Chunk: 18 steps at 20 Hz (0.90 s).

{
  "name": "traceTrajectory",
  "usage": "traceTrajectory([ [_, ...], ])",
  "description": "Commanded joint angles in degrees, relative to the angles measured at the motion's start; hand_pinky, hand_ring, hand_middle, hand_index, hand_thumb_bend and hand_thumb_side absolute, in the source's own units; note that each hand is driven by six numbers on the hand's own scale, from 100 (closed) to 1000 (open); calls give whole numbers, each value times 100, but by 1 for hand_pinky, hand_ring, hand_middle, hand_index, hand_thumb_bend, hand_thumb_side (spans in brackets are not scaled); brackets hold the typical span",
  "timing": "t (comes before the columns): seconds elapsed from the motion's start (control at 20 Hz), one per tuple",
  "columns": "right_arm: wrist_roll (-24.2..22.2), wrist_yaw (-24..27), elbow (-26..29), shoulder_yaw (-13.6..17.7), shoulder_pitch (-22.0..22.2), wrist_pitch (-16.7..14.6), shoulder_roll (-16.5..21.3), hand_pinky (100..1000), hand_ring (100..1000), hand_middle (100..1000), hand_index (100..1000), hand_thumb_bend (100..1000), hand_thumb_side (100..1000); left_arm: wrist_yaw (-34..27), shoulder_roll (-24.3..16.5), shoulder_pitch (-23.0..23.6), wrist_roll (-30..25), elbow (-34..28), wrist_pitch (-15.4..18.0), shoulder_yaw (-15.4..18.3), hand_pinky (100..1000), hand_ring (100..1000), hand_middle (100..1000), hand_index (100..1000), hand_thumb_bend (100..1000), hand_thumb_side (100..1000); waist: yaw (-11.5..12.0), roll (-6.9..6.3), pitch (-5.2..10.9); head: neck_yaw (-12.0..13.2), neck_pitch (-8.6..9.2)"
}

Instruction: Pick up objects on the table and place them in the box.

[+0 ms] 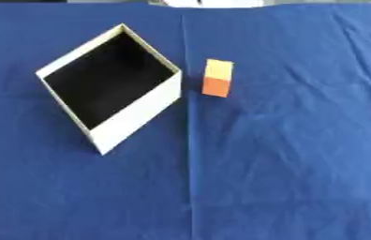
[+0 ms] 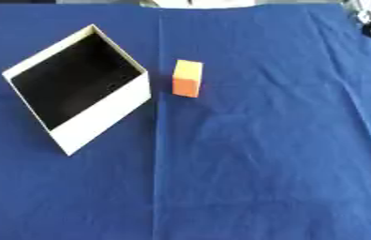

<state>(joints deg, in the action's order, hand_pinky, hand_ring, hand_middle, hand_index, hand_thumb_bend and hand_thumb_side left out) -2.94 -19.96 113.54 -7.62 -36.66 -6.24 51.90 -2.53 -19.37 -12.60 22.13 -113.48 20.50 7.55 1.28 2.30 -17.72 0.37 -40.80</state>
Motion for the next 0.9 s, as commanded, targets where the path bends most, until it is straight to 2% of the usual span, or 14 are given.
traceTrajectory([
  [0.05,-240,-205,-61,-306,-353,171,584,843,846,788,835,100,820,-21,-187,-51,-56,-111,-2,-32,414,529,593,691,130,618,28,-31,120,-72,-10],
  [0.25,-599,-163,-400,-889,-729,223,1123,853,873,818,846,100,843,-58,-189,-79,-107,-111,-8,-69,413,528,593,691,128,620,114,-26,120,-187,14],
  [0.35,-781,-179,-566,-1184,-915,215,1161,857,882,830,852,100,863,-72,-192,-82,-130,-111,-15,-80,413,528,593,691,128,620,123,-22,123,-209,17],
  [0.65,-1298,-507,-1350,-2025,-1571,-4,774,867,905,857,868,100,916,-89,-208,-67,-168,-111,-27,-88,412,528,593,691,126,621,92,-25,136,-184,7],
  [0.9,-1738,-673,-2023,-2739,-2165,-184,331,868,909,862,870,100,922,-83,-212,-33,-170,-111,-33,-78,412,528,593,691,125,621,17,-43,157,-126,-12],
])
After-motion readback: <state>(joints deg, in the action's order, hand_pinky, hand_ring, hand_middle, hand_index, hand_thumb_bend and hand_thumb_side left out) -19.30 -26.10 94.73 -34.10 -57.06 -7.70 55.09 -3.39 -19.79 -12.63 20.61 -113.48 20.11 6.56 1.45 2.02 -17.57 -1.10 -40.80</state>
